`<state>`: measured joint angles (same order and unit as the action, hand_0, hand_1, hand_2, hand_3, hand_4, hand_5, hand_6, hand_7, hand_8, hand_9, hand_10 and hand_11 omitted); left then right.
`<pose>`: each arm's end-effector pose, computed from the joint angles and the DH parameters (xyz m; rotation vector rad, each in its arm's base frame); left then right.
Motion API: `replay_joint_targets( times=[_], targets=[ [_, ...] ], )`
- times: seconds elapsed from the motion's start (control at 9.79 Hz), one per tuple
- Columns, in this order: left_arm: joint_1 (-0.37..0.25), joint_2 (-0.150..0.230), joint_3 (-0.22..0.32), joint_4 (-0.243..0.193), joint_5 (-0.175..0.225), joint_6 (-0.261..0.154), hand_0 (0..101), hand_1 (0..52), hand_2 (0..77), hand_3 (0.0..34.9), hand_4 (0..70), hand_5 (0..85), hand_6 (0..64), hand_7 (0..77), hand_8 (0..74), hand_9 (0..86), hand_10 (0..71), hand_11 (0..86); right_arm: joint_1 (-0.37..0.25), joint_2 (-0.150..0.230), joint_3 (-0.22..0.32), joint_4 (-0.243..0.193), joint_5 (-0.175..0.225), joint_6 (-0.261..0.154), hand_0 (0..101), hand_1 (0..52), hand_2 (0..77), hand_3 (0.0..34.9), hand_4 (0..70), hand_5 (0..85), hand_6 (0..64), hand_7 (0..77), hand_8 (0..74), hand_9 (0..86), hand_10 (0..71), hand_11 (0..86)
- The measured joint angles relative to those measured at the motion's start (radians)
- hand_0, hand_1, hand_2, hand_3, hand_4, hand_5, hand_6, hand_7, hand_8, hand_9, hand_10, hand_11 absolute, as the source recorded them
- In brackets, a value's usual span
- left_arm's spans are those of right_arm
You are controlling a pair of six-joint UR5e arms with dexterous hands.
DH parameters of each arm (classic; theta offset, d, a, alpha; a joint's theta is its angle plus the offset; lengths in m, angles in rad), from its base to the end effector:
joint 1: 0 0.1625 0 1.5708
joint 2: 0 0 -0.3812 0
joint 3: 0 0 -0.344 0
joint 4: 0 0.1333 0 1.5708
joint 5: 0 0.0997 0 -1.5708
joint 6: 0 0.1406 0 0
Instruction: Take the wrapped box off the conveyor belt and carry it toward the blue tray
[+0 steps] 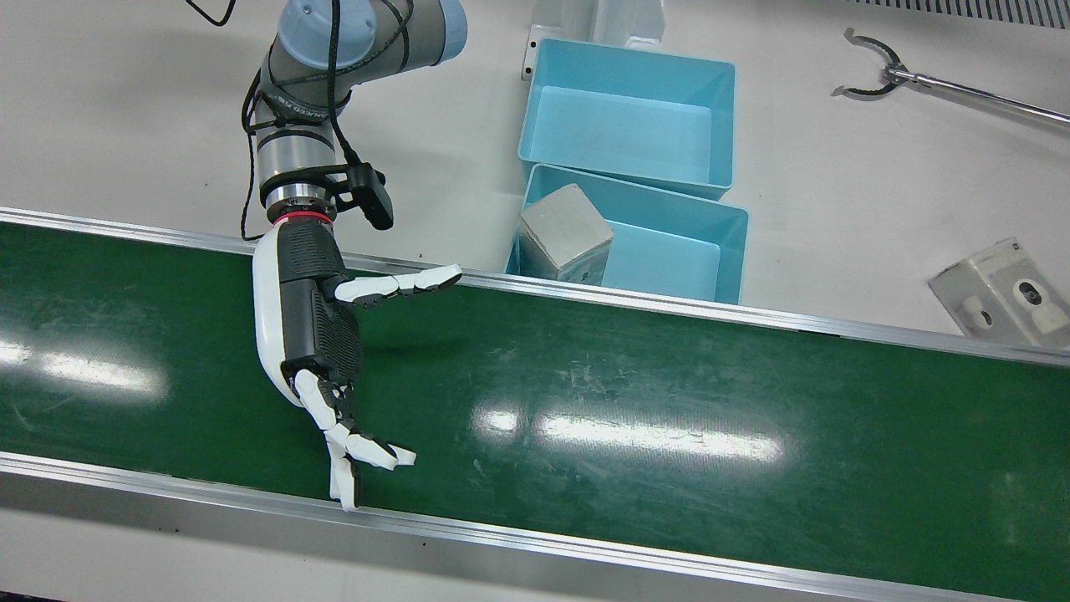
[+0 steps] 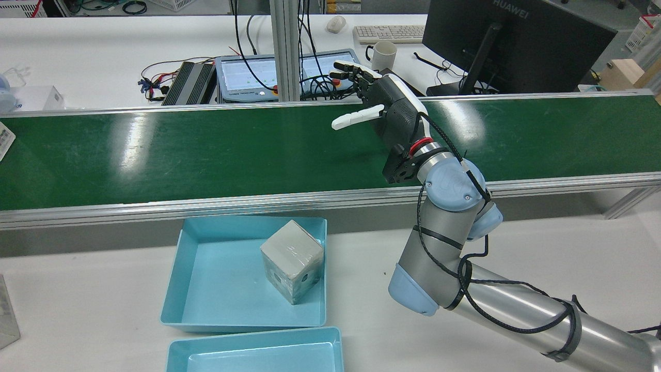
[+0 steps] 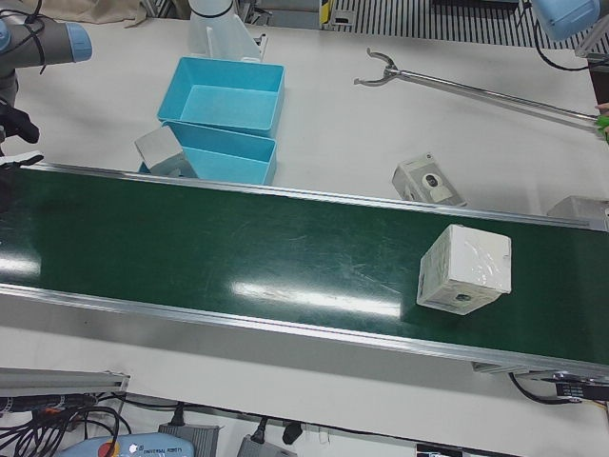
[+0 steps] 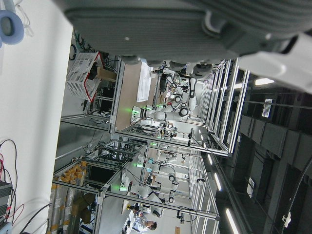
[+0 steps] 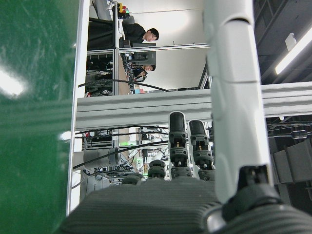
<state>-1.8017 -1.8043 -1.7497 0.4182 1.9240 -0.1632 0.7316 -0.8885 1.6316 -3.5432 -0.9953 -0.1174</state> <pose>-0.2048 -0.5011 0.4959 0.3143 -2.1716 2.2056 -0.3347 -0.5825 0.2801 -0.3764 -2.4099 1.8214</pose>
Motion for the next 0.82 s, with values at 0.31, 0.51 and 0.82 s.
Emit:
replay_joint_targets(
  times=[0.31, 0.51, 0.82],
  targets=[
    [0.0, 0.0, 0.0, 0.0, 0.0, 0.0, 0, 0.0, 1.1, 0.0, 0.0, 1.1, 0.5, 0.5, 1.1, 0.5, 0.5, 0.5, 0.004, 0.032, -0.026, 0.0, 0.0, -0.001, 53, 16.9, 7.6, 0.0, 16.4, 18.5, 11.4, 26.7, 3.8, 6.0, 0.0, 1.1],
    [0.0, 0.0, 0.0, 0.0, 0.0, 0.0, 0, 0.0, 0.5, 0.0, 0.0, 1.1, 0.5, 0.5, 1.1, 0.5, 0.5, 0.5, 0.006, 0.038, -0.029, 0.0, 0.0, -0.001, 50, 14.2, 3.8, 0.0, 16.9, 18.5, 11.4, 26.7, 2.7, 6.0, 0.0, 1.1],
    [0.0, 0.0, 0.0, 0.0, 0.0, 0.0, 0, 0.0, 0.5, 0.0, 0.0, 1.1, 0.5, 0.5, 1.1, 0.5, 0.5, 0.5, 0.004, 0.038, -0.03, 0.0, 0.0, 0.001, 50, 14.2, 1.6, 0.0, 15.3, 18.0, 10.4, 24.0, 2.7, 4.4, 0.0, 1.1]
  ],
)
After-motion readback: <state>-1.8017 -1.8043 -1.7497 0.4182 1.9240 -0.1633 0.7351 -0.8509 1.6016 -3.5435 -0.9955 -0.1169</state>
